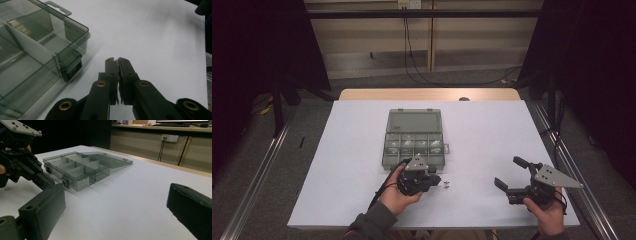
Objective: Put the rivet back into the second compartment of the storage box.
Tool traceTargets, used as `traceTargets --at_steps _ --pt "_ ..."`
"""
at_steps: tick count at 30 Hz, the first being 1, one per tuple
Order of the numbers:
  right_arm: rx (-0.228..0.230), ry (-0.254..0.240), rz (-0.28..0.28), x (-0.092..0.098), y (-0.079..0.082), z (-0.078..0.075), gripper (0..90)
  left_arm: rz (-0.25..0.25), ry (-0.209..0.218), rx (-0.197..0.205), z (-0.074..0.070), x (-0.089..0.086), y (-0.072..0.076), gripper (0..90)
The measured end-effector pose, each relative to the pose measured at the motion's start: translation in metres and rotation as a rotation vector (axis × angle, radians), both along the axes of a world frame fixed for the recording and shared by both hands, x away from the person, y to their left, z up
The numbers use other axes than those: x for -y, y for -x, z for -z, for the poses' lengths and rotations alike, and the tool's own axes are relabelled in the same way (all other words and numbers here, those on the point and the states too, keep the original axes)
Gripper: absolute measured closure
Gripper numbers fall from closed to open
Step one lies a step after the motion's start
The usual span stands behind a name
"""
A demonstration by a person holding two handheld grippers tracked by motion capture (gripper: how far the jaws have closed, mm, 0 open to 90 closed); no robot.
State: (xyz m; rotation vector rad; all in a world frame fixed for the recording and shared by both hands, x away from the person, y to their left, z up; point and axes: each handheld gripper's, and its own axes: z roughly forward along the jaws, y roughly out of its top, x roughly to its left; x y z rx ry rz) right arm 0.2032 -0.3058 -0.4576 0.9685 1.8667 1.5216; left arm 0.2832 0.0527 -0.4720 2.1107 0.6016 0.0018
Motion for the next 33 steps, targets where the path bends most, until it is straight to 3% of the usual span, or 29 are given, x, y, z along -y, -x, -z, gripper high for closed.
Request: traceTargets --at_steps 8,14,26,33 --pt "-0.001 0.002 0.001 0.000 0.000 0.000 1.6 -0.039 0.025 0.021 -0.021 -0.015 -0.008 86.7" --pt "-0.002 0.002 -0.001 0.000 0.000 0.001 1.6 -0.098 0.071 0.030 -0.034 -0.034 -0.020 86.7" --pt "-0.002 0.002 -0.002 0.000 0.000 0.001 1.6 -0.199 0.063 0.065 -0.052 -0.049 -0.047 86.7" --pt "-0.002 0.002 -0.003 0.000 0.000 0.001 1.6 -0.269 0.033 0.076 -0.054 -0.054 -0.067 86.7"
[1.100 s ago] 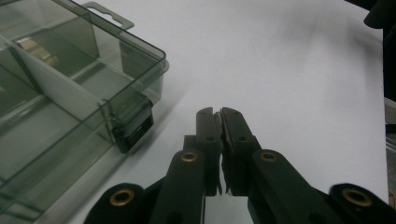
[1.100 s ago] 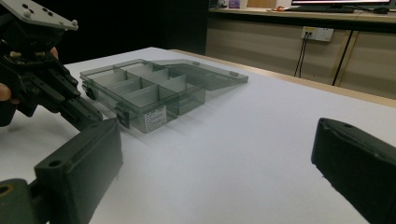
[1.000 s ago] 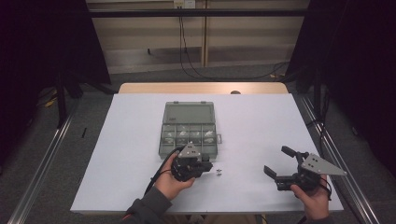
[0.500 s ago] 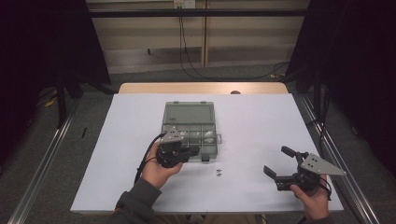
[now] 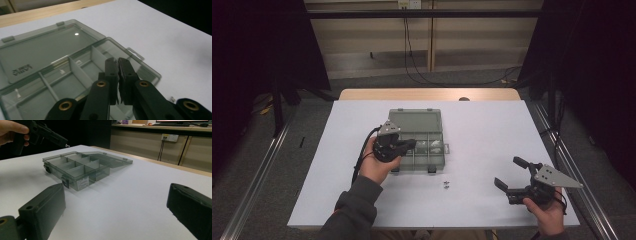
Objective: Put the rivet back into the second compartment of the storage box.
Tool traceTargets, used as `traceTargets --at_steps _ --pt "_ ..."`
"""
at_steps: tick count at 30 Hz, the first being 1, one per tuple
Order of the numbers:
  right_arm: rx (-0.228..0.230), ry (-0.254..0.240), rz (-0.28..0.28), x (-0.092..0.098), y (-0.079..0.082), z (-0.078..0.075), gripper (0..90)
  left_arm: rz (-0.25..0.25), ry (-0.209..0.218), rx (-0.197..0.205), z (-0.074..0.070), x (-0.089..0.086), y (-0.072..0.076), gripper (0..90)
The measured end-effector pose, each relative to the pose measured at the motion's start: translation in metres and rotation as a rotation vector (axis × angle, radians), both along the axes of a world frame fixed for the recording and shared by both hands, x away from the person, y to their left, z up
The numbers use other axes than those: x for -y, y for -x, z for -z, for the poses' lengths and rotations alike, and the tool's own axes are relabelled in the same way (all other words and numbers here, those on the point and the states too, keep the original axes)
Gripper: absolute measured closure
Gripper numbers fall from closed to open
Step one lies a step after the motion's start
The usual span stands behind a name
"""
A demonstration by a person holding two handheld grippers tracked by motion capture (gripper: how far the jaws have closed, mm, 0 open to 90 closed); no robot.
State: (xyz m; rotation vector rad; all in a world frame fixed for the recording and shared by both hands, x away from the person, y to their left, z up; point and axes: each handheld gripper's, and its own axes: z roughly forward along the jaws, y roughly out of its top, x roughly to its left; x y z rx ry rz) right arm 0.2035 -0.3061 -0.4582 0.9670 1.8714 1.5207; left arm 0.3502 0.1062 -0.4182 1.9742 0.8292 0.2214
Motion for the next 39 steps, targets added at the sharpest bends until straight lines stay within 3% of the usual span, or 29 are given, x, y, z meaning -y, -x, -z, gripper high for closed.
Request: traceTargets --at_steps 11,14,15,19,23,27,30,36,39 --pt "-0.001 -0.003 0.001 0.001 0.000 0.000 1.6 -0.097 -0.062 -0.008 0.015 0.000 -0.023 86.6" --pt "0.000 -0.004 0.001 0.001 0.000 0.000 1.6 -0.112 -0.065 -0.021 0.019 0.000 -0.026 86.6" --pt "0.001 -0.003 0.002 0.001 0.000 0.000 1.6 -0.115 -0.093 -0.019 0.020 0.000 -0.028 86.6" --pt "-0.001 -0.002 -0.001 0.001 0.000 0.000 1.6 -0.132 -0.107 -0.021 0.024 0.000 -0.031 86.4" --pt "-0.001 -0.002 -0.002 0.001 0.000 0.000 1.6 -0.133 -0.106 -0.023 0.026 0.000 -0.033 86.2" --pt "0.000 -0.001 -0.005 0.000 0.000 0.000 1.6 -0.138 -0.106 -0.012 0.026 -0.001 -0.033 78.2" --pt "0.000 0.001 -0.005 0.000 0.000 0.001 1.6 -0.138 -0.088 -0.022 0.025 -0.003 -0.032 77.3" --pt "0.002 0.000 -0.005 0.000 0.000 0.001 1.6 -0.086 -0.030 -0.003 0.019 -0.003 -0.019 68.4" --pt "0.000 0.005 -0.008 0.000 0.000 0.001 1.6 -0.034 -0.015 0.034 0.016 0.000 -0.010 57.0"
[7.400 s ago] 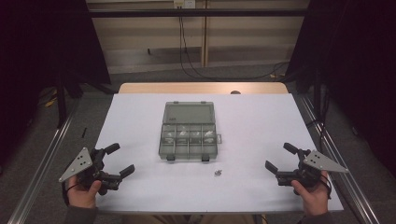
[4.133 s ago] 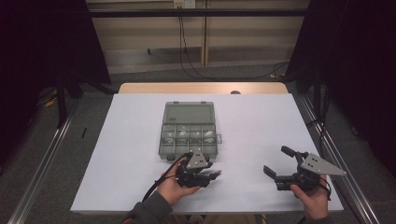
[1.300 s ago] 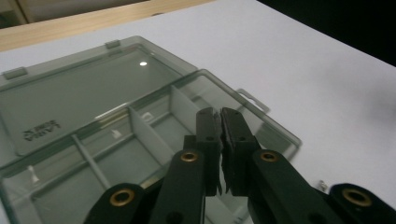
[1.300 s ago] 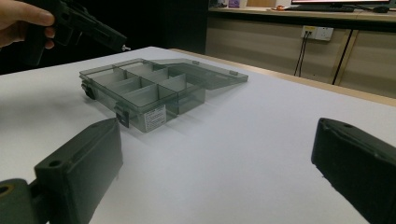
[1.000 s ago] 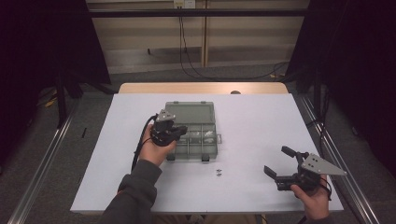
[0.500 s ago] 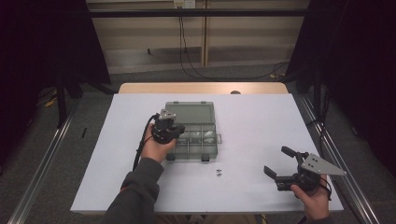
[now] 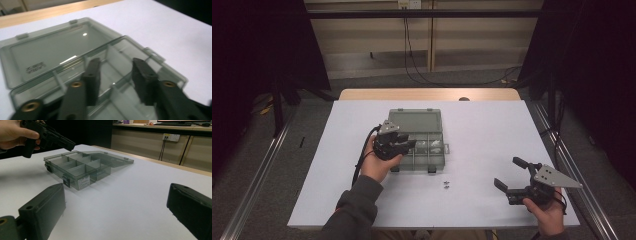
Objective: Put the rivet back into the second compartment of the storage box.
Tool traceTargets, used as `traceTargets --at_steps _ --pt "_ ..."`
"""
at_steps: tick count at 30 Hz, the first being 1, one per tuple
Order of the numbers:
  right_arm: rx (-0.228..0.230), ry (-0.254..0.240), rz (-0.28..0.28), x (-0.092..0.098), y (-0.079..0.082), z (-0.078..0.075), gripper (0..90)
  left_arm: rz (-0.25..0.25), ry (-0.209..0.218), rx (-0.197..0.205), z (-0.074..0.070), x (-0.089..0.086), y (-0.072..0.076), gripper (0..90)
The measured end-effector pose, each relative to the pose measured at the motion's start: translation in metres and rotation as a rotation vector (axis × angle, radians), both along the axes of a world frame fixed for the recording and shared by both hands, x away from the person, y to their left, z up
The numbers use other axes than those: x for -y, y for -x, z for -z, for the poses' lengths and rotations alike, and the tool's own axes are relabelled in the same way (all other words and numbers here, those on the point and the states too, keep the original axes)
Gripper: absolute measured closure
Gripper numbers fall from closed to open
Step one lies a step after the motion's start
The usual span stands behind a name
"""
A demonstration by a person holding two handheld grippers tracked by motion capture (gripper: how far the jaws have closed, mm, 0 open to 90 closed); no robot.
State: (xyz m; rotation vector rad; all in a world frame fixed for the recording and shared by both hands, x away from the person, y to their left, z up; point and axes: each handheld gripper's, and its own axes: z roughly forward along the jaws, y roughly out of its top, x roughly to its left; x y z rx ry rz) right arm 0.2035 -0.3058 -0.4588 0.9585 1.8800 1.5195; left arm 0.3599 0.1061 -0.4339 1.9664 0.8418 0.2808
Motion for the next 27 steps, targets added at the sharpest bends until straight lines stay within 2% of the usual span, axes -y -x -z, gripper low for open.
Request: traceTargets --at_steps 2,5,8,11,12,18,27 --pt "0.000 0.002 -0.001 0.000 0.000 0.000 1.6 0.022 0.028 0.004 -0.001 0.003 0.005 48.9" --pt "0.001 0.002 -0.003 -0.001 0.000 0.000 1.6 0.065 0.049 0.008 -0.003 0.009 0.013 40.4" --pt "0.000 0.003 -0.003 -0.001 0.000 0.000 1.6 0.093 0.059 0.005 -0.003 0.014 0.018 30.1" --pt "-0.002 0.004 -0.006 -0.001 0.000 0.000 1.6 0.137 0.071 -0.007 -0.001 0.022 0.025 25.4" --pt "-0.001 0.001 -0.006 -0.001 0.000 0.000 1.6 0.167 0.064 -0.002 0.001 0.026 0.029 21.7" --pt "-0.001 0.004 -0.007 -0.001 0.000 0.000 1.6 0.227 0.070 -0.009 0.008 0.038 0.039 17.2" --pt "-0.001 0.005 -0.009 -0.002 0.000 0.000 1.6 0.291 0.059 -0.018 0.011 0.050 0.051 16.9"
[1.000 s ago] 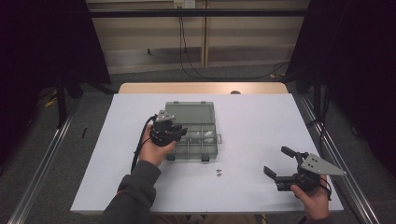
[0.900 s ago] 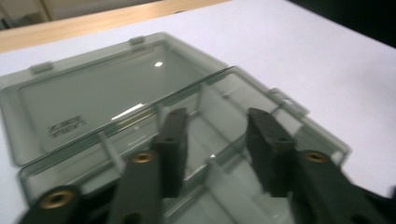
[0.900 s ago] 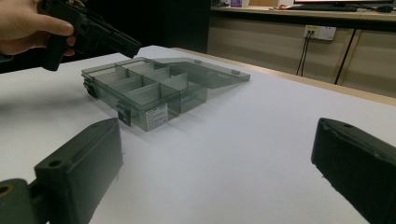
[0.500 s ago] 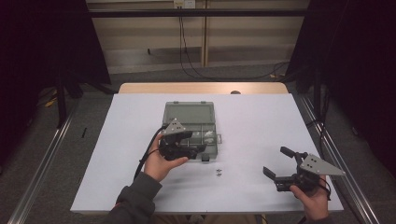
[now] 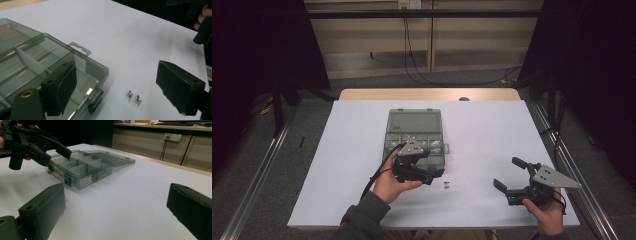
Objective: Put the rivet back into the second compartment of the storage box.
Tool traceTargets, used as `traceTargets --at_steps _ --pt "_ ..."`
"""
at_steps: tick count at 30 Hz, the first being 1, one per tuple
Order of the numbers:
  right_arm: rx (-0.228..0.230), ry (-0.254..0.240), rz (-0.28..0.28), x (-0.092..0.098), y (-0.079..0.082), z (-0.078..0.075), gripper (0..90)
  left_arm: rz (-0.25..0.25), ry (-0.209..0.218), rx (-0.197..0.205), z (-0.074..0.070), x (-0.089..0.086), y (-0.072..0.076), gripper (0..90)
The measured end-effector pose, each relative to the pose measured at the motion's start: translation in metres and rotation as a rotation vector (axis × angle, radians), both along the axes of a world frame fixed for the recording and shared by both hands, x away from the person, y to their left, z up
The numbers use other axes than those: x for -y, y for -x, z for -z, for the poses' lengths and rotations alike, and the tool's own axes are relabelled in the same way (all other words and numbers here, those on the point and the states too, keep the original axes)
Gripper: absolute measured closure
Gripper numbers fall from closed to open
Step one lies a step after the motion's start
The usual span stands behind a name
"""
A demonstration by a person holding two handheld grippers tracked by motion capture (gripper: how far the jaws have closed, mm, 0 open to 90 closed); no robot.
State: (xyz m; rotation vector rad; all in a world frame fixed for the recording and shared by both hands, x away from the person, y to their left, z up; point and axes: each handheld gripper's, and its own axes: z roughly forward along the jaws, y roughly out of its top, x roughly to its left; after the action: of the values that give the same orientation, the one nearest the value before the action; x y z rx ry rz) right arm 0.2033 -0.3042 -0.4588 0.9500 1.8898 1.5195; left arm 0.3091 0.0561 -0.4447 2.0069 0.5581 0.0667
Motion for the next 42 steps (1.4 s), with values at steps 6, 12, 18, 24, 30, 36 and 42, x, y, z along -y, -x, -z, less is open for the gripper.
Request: traceTargets --at_steps 6,12,18,24,30,36,42 --pt "-0.001 0.000 -0.002 0.000 0.000 0.000 1.6 0.048 -0.003 -0.006 0.006 0.013 0.009 16.9" --pt "0.003 -0.002 -0.002 0.000 0.000 0.000 1.6 0.080 -0.023 -0.010 0.011 0.021 0.013 16.8" --pt "0.001 -0.001 -0.004 0.000 0.000 0.000 1.6 0.080 -0.047 -0.014 0.015 0.026 0.015 19.7" --pt "0.002 -0.002 -0.003 0.000 0.000 0.000 1.6 0.080 -0.122 -0.017 0.022 0.029 0.015 41.6" --pt "0.000 0.000 -0.006 0.000 0.000 0.000 1.6 0.087 -0.174 -0.040 0.029 0.031 0.012 58.5" --pt "-0.001 -0.001 -0.005 0.000 0.000 0.000 1.6 0.100 -0.188 -0.044 0.032 0.032 0.009 69.7" --pt "-0.001 0.000 -0.007 0.000 0.000 0.000 1.6 0.110 -0.206 -0.045 0.035 0.034 0.009 76.1"
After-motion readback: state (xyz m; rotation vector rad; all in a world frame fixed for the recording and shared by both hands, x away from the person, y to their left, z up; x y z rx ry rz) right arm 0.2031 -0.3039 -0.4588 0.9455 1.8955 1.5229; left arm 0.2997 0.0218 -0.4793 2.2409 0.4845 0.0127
